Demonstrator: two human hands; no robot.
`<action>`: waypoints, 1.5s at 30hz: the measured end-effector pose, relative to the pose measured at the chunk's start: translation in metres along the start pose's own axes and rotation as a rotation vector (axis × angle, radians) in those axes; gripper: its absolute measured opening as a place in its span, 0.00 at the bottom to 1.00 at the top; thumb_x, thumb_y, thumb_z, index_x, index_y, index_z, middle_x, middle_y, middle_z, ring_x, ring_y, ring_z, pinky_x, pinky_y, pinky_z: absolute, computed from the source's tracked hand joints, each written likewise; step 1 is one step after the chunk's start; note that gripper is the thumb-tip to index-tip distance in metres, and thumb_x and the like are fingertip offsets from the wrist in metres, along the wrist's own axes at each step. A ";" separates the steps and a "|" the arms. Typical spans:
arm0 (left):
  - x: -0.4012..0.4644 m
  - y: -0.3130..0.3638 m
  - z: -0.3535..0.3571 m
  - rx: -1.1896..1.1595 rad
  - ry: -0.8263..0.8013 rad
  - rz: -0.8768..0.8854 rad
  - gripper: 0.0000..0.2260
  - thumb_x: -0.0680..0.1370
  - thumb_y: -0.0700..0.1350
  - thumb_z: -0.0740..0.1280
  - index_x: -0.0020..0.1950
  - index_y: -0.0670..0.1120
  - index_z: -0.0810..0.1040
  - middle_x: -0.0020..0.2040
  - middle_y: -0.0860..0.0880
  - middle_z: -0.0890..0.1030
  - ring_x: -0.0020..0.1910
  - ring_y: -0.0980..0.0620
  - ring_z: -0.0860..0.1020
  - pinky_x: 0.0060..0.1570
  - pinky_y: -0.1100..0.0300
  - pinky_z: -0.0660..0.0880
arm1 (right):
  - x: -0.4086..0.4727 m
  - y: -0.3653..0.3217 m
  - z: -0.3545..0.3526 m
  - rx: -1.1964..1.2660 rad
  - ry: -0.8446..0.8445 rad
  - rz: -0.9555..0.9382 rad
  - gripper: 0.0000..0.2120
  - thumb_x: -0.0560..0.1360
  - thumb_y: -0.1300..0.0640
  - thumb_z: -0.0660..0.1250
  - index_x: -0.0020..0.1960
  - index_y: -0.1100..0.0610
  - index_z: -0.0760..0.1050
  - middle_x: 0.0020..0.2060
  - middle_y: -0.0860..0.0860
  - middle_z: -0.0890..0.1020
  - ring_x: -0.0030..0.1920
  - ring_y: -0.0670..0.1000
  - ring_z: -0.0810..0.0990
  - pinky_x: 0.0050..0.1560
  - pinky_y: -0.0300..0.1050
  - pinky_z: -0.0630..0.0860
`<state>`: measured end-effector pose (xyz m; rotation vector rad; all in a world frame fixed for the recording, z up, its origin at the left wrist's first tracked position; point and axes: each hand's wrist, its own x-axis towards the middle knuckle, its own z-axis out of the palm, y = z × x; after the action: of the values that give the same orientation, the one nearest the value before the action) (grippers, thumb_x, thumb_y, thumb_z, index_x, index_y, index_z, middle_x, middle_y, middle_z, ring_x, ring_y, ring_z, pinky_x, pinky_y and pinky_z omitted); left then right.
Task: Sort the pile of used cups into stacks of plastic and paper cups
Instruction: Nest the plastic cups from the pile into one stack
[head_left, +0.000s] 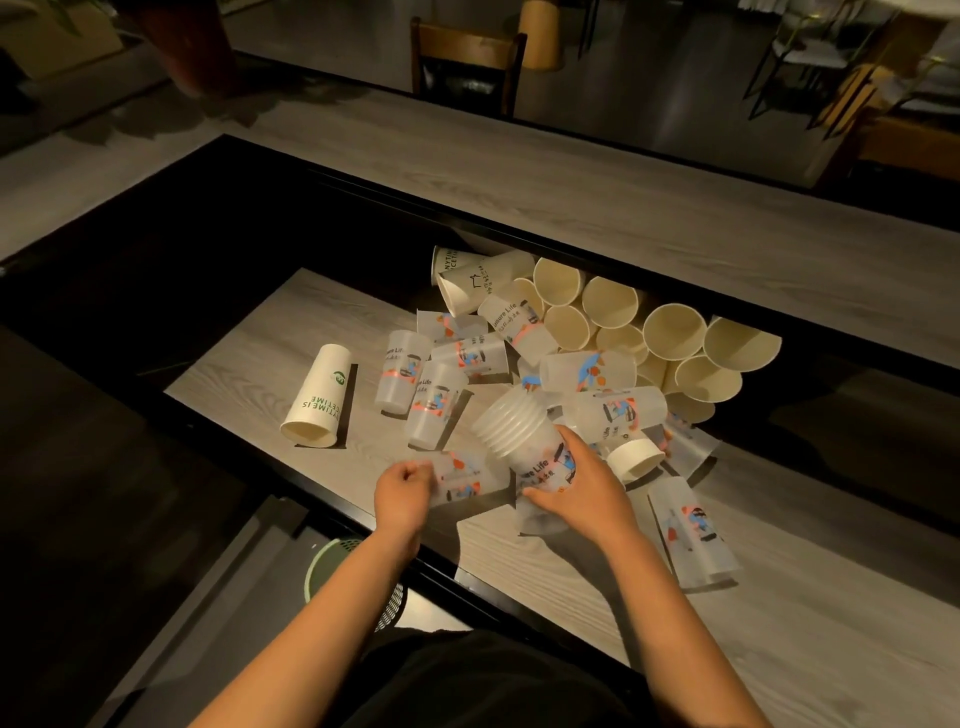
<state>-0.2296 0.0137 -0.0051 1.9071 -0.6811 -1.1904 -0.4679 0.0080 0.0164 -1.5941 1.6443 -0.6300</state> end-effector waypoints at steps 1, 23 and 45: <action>0.000 0.003 -0.001 -0.021 0.041 0.048 0.08 0.79 0.41 0.65 0.41 0.41 0.77 0.42 0.43 0.82 0.44 0.44 0.80 0.43 0.51 0.78 | 0.001 0.001 0.000 -0.001 -0.002 -0.004 0.39 0.64 0.44 0.81 0.69 0.38 0.66 0.55 0.37 0.77 0.55 0.44 0.78 0.53 0.46 0.78; 0.031 0.108 -0.029 -0.011 0.227 0.587 0.09 0.85 0.52 0.58 0.48 0.52 0.73 0.39 0.54 0.76 0.36 0.65 0.75 0.32 0.73 0.70 | 0.032 -0.033 0.019 -0.136 0.027 -0.023 0.46 0.63 0.44 0.81 0.76 0.42 0.64 0.63 0.46 0.78 0.58 0.49 0.78 0.55 0.48 0.77; 0.112 0.096 0.020 0.567 -0.331 0.759 0.20 0.85 0.55 0.54 0.73 0.50 0.74 0.71 0.45 0.71 0.71 0.45 0.66 0.71 0.48 0.65 | 0.031 -0.067 0.024 0.157 0.350 0.190 0.37 0.61 0.44 0.80 0.62 0.27 0.65 0.52 0.29 0.79 0.52 0.31 0.77 0.50 0.38 0.76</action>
<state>-0.2044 -0.1316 0.0144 1.5960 -1.8811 -0.8540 -0.4062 -0.0260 0.0485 -1.2478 1.9184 -0.9516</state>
